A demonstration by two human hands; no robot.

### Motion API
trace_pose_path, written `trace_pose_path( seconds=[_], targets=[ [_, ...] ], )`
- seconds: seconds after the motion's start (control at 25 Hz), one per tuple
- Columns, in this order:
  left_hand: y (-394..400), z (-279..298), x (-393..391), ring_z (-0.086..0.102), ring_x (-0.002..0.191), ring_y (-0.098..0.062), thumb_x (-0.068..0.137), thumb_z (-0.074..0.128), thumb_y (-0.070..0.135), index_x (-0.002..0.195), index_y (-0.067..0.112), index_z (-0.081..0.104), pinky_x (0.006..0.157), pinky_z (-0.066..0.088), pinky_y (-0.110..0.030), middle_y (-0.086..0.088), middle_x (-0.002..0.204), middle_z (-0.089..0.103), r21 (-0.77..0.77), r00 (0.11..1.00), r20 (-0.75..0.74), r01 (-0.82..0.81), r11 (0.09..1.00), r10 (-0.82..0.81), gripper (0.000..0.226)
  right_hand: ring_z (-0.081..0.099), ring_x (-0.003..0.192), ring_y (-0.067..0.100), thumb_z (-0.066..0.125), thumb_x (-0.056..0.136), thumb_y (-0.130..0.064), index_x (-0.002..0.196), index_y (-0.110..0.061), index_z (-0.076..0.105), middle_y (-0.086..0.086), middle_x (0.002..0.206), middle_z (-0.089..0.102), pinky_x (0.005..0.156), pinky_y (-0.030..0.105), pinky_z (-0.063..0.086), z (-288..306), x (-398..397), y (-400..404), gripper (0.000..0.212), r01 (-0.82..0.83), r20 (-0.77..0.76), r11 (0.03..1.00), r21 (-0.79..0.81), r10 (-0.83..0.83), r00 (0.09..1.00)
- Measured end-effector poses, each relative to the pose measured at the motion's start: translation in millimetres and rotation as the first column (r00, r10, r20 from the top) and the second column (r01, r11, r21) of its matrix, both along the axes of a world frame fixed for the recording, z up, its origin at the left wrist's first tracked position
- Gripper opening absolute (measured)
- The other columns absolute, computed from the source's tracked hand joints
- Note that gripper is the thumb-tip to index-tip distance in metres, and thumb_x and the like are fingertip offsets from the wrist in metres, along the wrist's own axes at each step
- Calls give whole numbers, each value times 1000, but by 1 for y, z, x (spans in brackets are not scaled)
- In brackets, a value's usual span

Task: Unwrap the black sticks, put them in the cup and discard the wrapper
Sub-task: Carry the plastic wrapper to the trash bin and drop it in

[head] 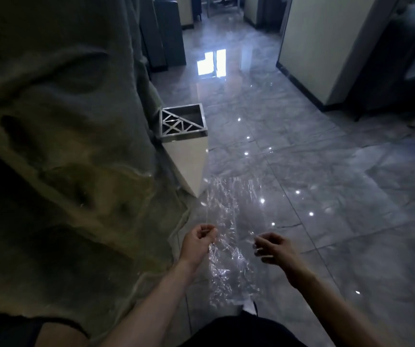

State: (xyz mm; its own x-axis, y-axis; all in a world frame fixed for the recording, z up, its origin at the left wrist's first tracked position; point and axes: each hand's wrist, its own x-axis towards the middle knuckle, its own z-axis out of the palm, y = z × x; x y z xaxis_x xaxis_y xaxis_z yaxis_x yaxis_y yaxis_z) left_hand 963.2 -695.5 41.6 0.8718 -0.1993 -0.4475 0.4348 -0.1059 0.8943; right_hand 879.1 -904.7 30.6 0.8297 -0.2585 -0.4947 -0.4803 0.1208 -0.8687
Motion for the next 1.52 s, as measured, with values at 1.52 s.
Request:
trace_pose_path(
  seconds=[1.52],
  targets=[
    [-148, -38, 449, 67, 85, -19, 90, 65, 15, 97, 18, 71, 74, 56, -29, -8, 97, 72, 38, 990, -94, 104, 994, -100, 10, 69, 79, 18, 70, 85, -19, 95, -9, 70, 10, 89, 73, 69, 28, 54, 10, 429, -181, 13, 82, -65, 991, -109, -90, 994]
  ],
)
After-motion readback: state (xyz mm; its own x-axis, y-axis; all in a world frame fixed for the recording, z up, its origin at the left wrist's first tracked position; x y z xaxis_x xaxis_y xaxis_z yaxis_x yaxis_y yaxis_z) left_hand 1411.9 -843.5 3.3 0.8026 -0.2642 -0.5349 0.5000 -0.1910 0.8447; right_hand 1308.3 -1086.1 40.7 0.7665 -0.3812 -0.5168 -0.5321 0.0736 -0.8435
